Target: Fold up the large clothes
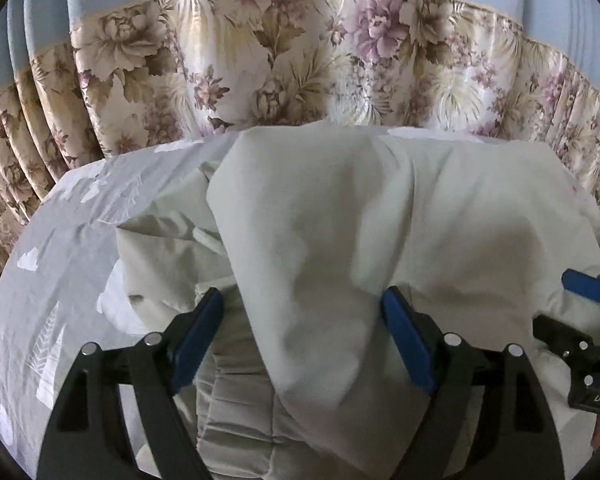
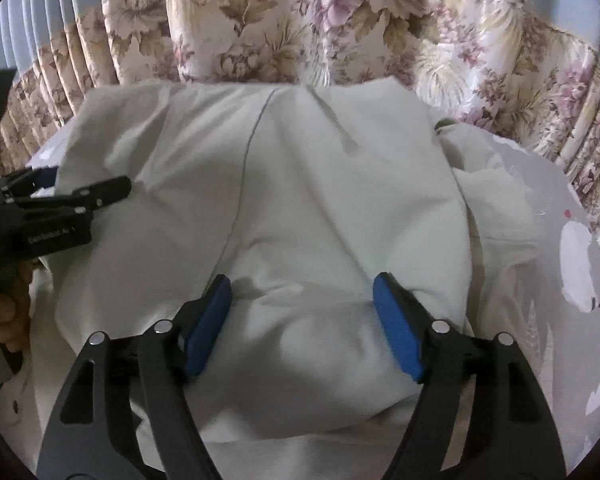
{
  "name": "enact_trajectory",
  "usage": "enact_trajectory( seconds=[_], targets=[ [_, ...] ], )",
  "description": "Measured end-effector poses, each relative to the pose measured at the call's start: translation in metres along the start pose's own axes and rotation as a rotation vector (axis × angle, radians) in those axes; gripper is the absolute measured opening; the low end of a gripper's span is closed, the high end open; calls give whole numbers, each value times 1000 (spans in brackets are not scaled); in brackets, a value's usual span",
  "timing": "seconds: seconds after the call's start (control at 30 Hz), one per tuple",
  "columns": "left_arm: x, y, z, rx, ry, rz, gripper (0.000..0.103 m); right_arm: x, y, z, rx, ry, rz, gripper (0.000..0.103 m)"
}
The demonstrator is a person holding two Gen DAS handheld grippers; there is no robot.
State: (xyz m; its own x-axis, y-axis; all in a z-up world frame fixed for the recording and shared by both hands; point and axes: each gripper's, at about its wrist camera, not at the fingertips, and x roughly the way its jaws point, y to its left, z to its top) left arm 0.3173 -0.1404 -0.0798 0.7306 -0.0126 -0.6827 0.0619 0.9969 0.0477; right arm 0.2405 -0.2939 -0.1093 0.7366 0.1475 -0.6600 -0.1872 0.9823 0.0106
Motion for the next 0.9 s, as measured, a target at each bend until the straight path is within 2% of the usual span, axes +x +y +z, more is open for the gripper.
enact_trajectory(
  seconds=[0.03,0.13,0.23,0.3,0.33,0.37,0.43,0.5,0.53,0.63,0.73,0.77,0.8,0.83,0.9],
  targets=[
    [-1,-1,0,4,-1,3,83,-12,-3,-2,4,-17,11,90],
    [-11,3,1,-9,-2,3,82,-72,-20,-24,47,-74,50,97],
    [-48,13,-7,-10,7,20,83,-135,-50,-66,83,-107,71,98],
    [-90,30,-28,-18,-25,33,93,-174,-72,-100,103,-115,50,98],
    [-110,40,-40,-20,-47,27,93,-174,-72,-100,103,-115,50,97],
    [-136,52,-59,-20,-93,41,93,-193,-83,-122,118,-96,39,95],
    [-180,75,-99,5,-133,73,93,-218,-96,-157,139,-76,-11,84],
    [-209,91,-137,7,-150,109,93,-237,-96,-197,113,-32,-112,77],
    [-219,97,-152,8,-153,133,93,-240,-93,-209,105,-15,-133,76],
    [-241,107,-201,-19,-116,166,93,-233,-88,-251,100,68,-140,66],
    [-249,102,-235,-64,-69,133,93,-220,-88,-267,144,93,-122,56],
    [-249,100,-240,-61,-70,137,93,-217,-88,-268,154,92,-119,50],
    [-248,96,-245,-54,-64,140,93,-214,-86,-267,165,90,-103,29],
    [-246,94,-248,-43,-54,136,93,-213,-81,-265,161,91,-89,17],
    [-240,88,-257,-24,-34,139,93,-220,-70,-257,106,54,-97,9]
  ],
)
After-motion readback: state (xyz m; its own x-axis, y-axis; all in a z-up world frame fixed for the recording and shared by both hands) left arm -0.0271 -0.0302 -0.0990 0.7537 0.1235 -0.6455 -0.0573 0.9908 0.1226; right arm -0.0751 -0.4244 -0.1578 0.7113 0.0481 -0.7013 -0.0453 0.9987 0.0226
